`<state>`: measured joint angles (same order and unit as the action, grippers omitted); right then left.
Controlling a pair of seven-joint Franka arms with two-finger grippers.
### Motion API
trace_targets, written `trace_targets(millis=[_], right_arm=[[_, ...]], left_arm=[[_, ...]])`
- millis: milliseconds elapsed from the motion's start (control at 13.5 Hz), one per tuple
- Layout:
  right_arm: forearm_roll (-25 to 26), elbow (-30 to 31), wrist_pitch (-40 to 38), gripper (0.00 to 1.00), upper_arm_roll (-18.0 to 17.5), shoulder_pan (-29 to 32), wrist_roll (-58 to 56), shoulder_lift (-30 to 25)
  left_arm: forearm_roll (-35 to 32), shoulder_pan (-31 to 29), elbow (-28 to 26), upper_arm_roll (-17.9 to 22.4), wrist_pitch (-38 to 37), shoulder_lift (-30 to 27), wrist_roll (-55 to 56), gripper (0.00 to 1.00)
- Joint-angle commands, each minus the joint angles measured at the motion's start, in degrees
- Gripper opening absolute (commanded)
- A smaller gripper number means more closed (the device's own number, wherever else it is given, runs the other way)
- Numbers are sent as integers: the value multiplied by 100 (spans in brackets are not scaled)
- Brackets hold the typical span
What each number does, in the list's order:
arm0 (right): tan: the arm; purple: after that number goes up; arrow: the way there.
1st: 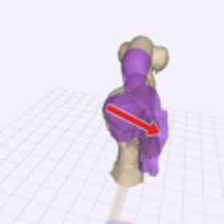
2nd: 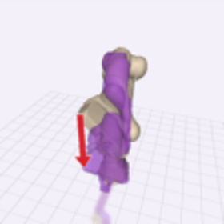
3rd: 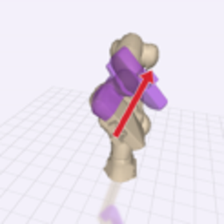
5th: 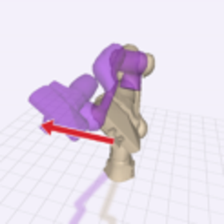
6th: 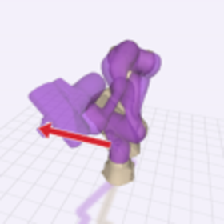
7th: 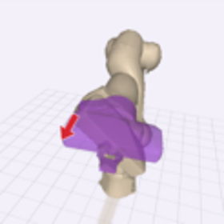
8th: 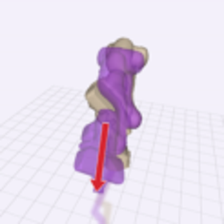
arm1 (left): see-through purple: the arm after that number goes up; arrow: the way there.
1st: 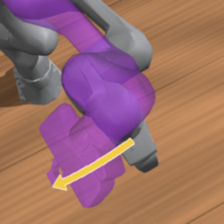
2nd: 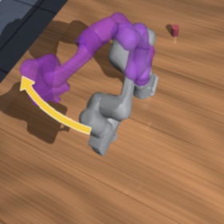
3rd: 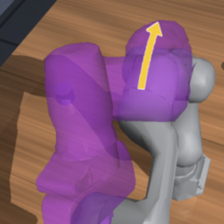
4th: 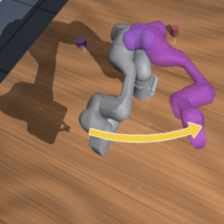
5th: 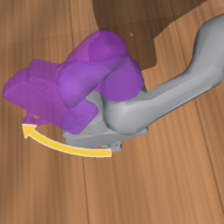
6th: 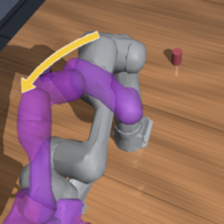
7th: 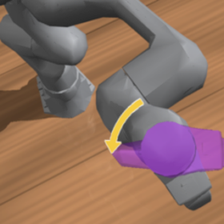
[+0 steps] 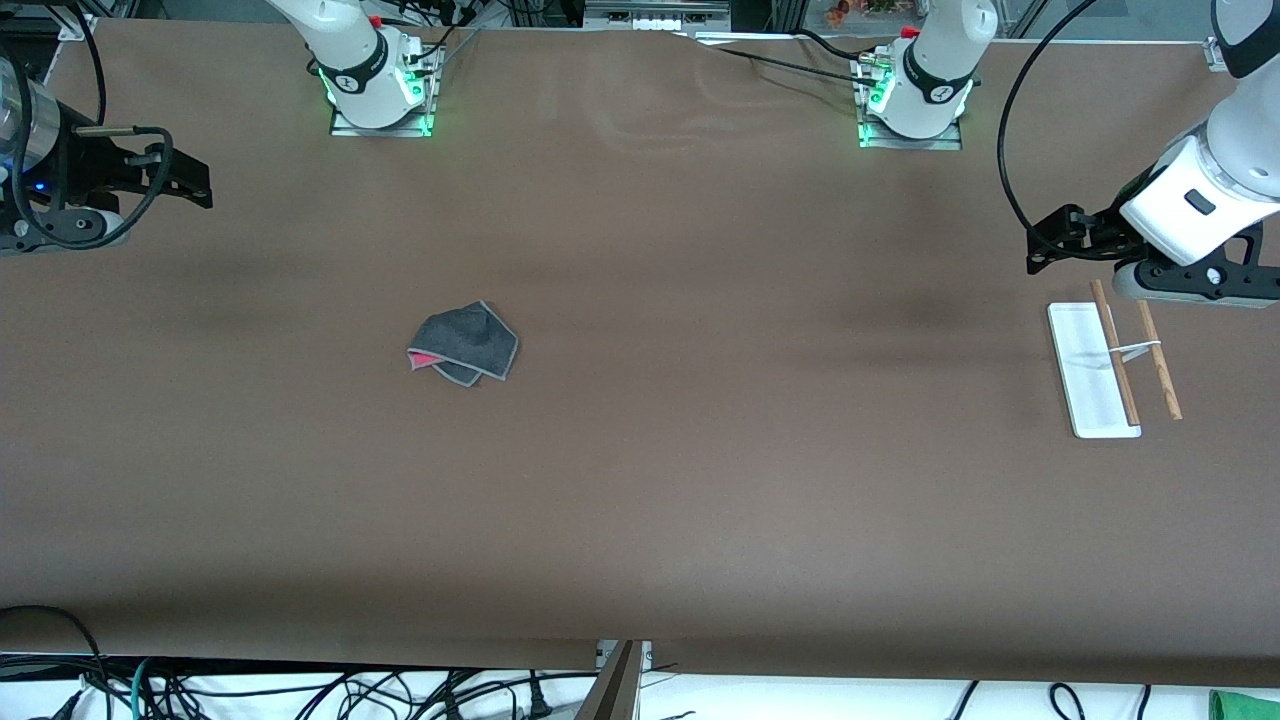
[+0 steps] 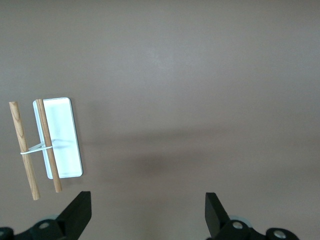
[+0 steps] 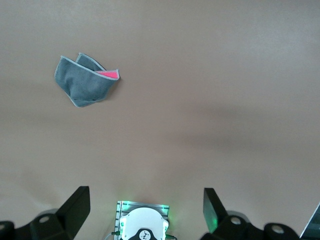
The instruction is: Pass towel and hang on rack
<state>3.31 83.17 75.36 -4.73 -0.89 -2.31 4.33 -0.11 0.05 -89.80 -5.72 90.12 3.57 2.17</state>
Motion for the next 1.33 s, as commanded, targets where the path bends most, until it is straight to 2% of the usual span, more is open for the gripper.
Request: trace_targets(millis=[0, 1257], right_arm=[[47, -2, 40, 100, -54, 71, -59, -20], [47, -46, 58, 100, -63, 62, -24, 24]], left_arm=[[-33, -22, 103, -17, -74, 21, -24, 100], [-76, -22, 103, -17, -65, 21, -24, 100]])
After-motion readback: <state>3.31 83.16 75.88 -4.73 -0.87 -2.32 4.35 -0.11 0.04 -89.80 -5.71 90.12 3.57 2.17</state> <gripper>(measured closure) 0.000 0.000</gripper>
